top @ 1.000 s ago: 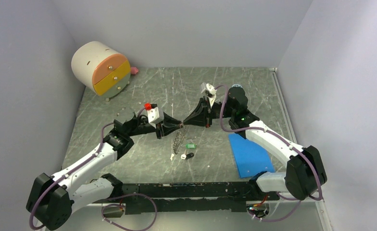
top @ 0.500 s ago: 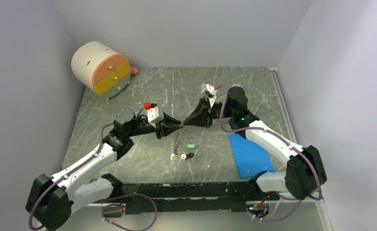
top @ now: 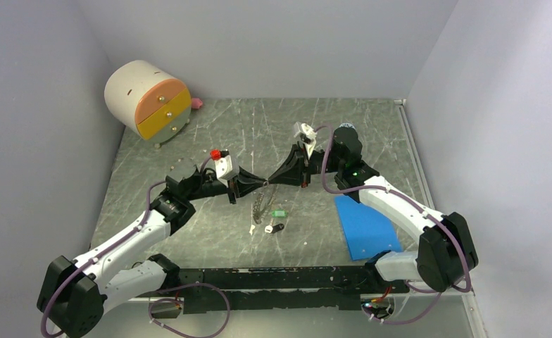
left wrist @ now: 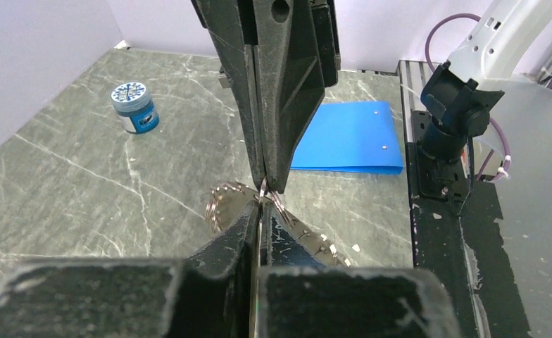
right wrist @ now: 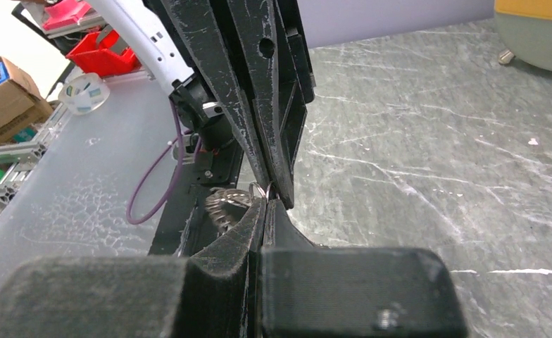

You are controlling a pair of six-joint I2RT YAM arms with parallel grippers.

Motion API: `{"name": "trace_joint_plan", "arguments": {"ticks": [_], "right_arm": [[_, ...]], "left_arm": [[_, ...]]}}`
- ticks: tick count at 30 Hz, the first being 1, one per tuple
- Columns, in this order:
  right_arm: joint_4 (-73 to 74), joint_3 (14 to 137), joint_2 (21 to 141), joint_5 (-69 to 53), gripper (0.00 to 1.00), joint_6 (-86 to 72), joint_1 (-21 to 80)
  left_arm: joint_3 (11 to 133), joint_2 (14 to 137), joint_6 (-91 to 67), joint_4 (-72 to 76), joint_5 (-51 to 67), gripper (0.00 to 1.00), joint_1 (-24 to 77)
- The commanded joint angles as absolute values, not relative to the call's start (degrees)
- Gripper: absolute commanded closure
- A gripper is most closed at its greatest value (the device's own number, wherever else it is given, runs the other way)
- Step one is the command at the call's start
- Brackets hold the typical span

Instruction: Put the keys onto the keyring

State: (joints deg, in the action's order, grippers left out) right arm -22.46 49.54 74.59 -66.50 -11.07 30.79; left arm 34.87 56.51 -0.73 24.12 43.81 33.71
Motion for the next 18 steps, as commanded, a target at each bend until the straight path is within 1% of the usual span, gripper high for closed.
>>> {"name": "trace_joint_plan", "arguments": {"ticks": [1,5,6,8,9,11,14,16,18], "right_arm": [[-22.2,51.1,74.8,-67.3,1.00,-9.6,31.0],[-21.2,51.5,75.1,-66.4,1.00,-9.1,31.0],[-20.5,51.8,75.1,-65.4,0.93,-9.1,30.9],[-19.5,52.1,74.8,-63.7,0.72,-8.7,30.8],[-19.4,52.0,74.3,-62.7,0.64,-8.6,30.7],[-20.0,51.2,72.9,-60.4,0.51,-8.6,30.4],[-20.6,49.3,70.1,-56.8,0.37,-7.5,29.9],[-20.7,47.9,68.4,-54.8,0.31,-6.7,29.7],[-21.1,46.7,67.3,-53.9,0.27,-6.0,29.6]], "left_arm": [[37.2,56.2,-1.3,26.5,43.0,0.97,33.9],[37.2,56.4,-2.4,26.1,41.5,0.97,33.9],[37.2,56.5,-2.6,25.9,40.7,0.98,33.9],[37.4,56.9,-2.8,24.8,39.4,0.97,33.9],[37.7,57.0,-2.5,24.0,38.7,0.97,33.9],[38.0,57.1,-1.4,22.6,37.5,0.97,33.9],[38.8,56.3,3.2,19.4,35.2,0.97,33.9],[39.4,55.4,5.9,16.7,33.5,0.98,33.9],[39.7,54.3,8.2,14.9,31.8,0.97,33.9]]}}
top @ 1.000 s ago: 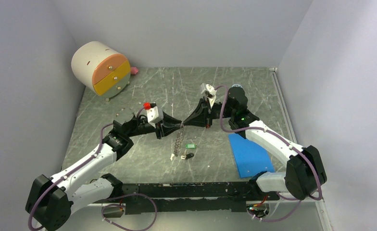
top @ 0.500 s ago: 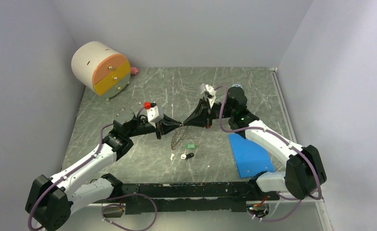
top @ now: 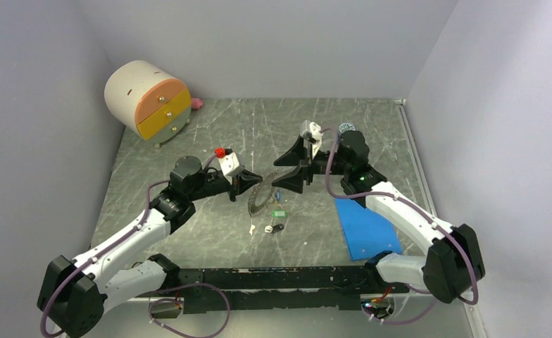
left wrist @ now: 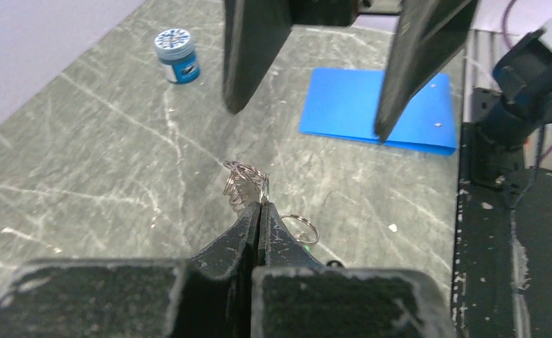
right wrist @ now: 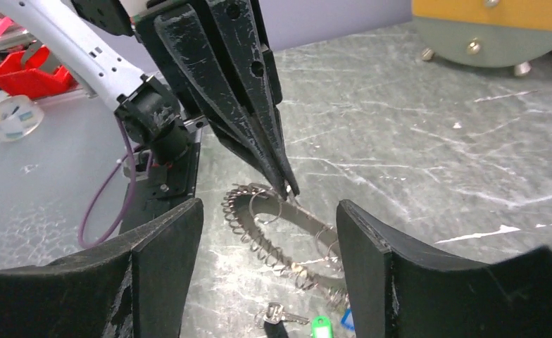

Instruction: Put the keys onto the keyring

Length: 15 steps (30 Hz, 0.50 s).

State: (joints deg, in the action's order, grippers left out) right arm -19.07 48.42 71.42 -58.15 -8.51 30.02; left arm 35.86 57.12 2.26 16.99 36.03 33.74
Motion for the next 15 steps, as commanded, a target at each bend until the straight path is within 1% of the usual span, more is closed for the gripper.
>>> {"name": "trace_joint_plan", "arguments": {"ticks": [1,5,9,12,15], "right_arm": [[-21.1,46.3,67.1,-53.5,0.26,-5.9,29.6],[-20.7,46.1,68.0,-52.7,0.25,-6.7,29.5],[-21.1,44.7,68.1,-49.0,0.25,-8.1,29.0],[-20.7,43.1,66.6,-44.3,0.23,-8.8,28.6],[-18.9,40.7,64.2,-36.0,0.23,-8.6,28.2]], "left_arm": [[39.7,53.8,9.3,14.3,31.3,0.97,33.9],[39.5,52.5,11.3,13.7,29.6,0.97,33.9],[37.4,51.6,10.1,17.1,29.6,0.98,33.9],[35.7,51.4,7.3,19.8,30.0,0.97,33.9],[34.6,52.4,4.4,22.1,30.2,0.98,33.8]]}}
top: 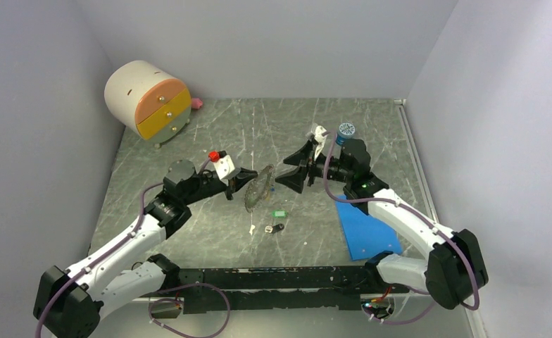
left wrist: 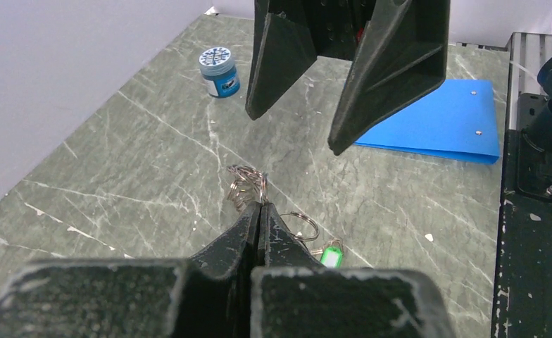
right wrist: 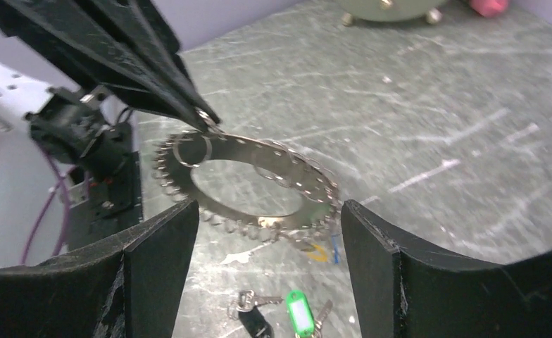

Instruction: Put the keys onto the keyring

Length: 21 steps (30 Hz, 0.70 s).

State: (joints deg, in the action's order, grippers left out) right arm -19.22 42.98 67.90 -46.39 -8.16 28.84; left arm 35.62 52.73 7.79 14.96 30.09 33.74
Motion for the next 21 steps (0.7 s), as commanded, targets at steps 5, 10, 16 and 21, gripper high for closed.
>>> {"name": "trace_joint_plan", "arguments": {"ticks": [5,10,16,21], "right_arm": [[-15.9,35.6,59.2,-22.1,0.21,-12.3,25.6],[-11.4,34.0,57.1,-19.3,0.23,-16.8,23.4],[-6.5,33.6,60.6,-23.1,0.23,-19.0,23.3],[-8.2,30.5,65.2,-32.2,0.30,-20.6,23.3]], "left_arm": [[35.2,55.7,-0.7,22.7,33.7,0.97,31.6],[35.4,59.2,-8.6,28.6,41.7,0.97,25.9],[32.4,56.7,-14.1,34.0,43.2,0.97,20.4],[31.0,51.4,-14.2,32.0,45.0,0.97,17.3]]}}
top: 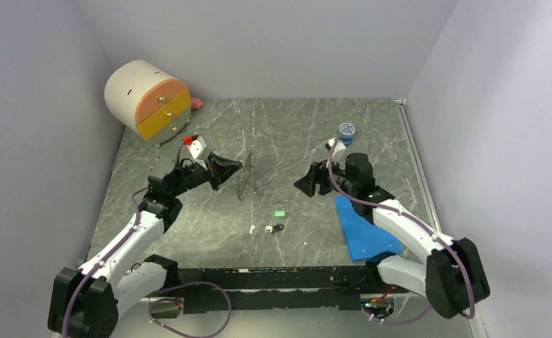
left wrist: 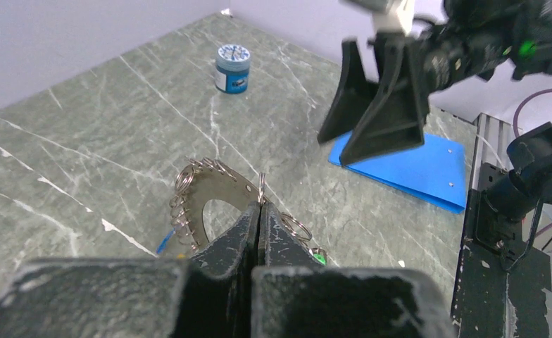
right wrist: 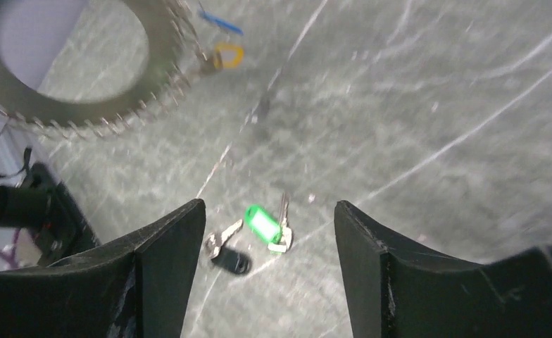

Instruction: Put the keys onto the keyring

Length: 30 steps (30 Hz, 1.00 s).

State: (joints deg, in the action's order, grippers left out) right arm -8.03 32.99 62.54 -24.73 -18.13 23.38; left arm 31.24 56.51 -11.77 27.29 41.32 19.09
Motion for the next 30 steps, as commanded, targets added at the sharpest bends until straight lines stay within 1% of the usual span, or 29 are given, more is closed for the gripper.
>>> {"name": "trace_joint_plan", "arguments": {"ticks": [1,7,8,14,23,30], "right_arm": [[-9.4,29.6,66.8,-33.9,0.32,-21.1,23.3],[-14.8,29.9,78.2,-43.2,0.44,-22.8,23.5],[-15.5,30.3,80.1,-44.0,0.47,-23.0,23.5],[-18.7,32.4,88.6,-46.2,0.56,-23.7,24.0],[-20.2,32.1,94.2,-46.2,0.63,-23.8,24.1],[-20.6,33.0,96.7,-44.7,0.66,-23.0,24.1]], "left_arm": [[30.7,50.4,-13.7,31.6,45.1,0.97,17.2],[29.6,46.6,-13.8,33.7,47.0,0.97,17.1],[29.5,46.6,-14.3,34.6,47.4,0.97,17.1],[29.7,47.0,-15.0,35.9,48.9,0.97,17.0],[29.1,47.0,-15.0,36.7,48.7,0.97,17.1],[28.9,47.1,-15.3,37.5,48.6,0.98,17.1]]}}
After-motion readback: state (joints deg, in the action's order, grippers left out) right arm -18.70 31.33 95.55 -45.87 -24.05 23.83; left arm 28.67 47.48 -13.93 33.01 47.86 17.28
